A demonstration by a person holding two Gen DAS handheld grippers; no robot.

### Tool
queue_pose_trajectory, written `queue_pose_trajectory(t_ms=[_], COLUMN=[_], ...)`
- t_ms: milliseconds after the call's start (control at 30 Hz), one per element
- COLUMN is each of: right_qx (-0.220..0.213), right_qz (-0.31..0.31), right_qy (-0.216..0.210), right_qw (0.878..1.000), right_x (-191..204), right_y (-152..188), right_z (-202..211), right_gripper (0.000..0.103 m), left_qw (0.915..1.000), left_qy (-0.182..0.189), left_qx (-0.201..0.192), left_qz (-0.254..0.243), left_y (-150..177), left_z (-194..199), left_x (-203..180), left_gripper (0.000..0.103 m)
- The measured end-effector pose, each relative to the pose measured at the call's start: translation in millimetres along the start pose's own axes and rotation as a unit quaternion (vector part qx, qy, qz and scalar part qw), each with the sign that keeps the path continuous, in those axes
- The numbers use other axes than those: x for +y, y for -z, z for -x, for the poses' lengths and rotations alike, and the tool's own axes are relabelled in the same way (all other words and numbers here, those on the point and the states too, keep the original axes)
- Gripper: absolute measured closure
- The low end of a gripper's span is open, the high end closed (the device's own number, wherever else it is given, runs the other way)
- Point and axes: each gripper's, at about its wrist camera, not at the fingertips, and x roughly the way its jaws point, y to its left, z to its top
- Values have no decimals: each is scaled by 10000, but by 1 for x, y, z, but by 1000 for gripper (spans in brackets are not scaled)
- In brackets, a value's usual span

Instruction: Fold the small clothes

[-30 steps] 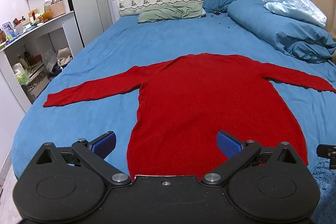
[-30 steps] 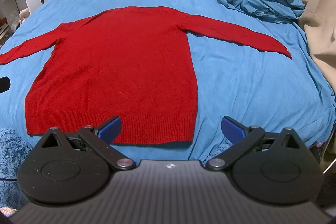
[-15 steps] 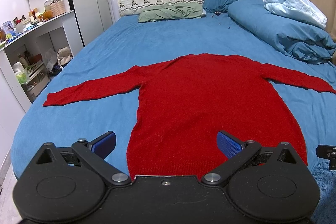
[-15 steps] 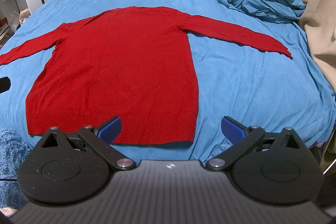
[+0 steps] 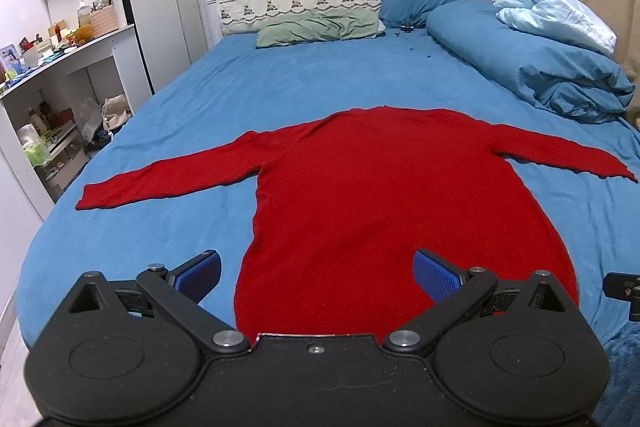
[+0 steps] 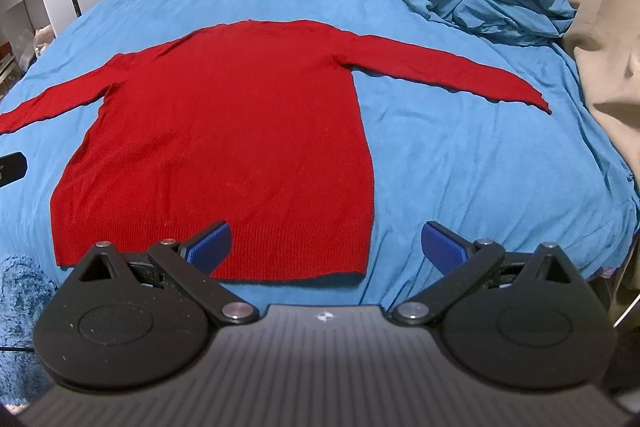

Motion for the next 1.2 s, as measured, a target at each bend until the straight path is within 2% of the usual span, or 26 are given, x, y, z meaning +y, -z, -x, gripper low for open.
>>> queue_pose_trajectory(t_ms=[233, 400, 633, 767, 900, 1067, 1200], right_qx=[-41, -63, -31, -34, -177, -344, -417], right_qz=[-67, -68, -223, -532, -831, -1228, -1738], right_qy=[-43, -183, -260, -99, 325, 765, 860], right_qw=[10000, 9998, 9994, 9985, 9959, 9889, 9801], right_x=[-3, -4, -18, -50, -92, -150, -195], right_y=[-2, -6, -25, -47, -78, -119, -139], right_z=[3, 2, -21, -47, -81, -126, -167], right_gripper=[0, 0, 0, 0, 0, 0, 0], left_qw=[10000, 10000, 10000, 9999, 9995, 9977, 9940], left_qy=[78, -4, -87, -15, 197, 643, 1078], left_qx=[-17, -64, 28, 58, 35, -2, 180], left_qz=[-10, -6, -29, -138, -246, -215, -39], left_y=[-4, -9, -26, -46, -81, -135, -174], left_z=[2, 2, -18, -45, -87, -149, -205], left_x=[1, 2, -1, -7, -25, -60, -97], left_gripper=[0, 0, 0, 0, 0, 0, 0])
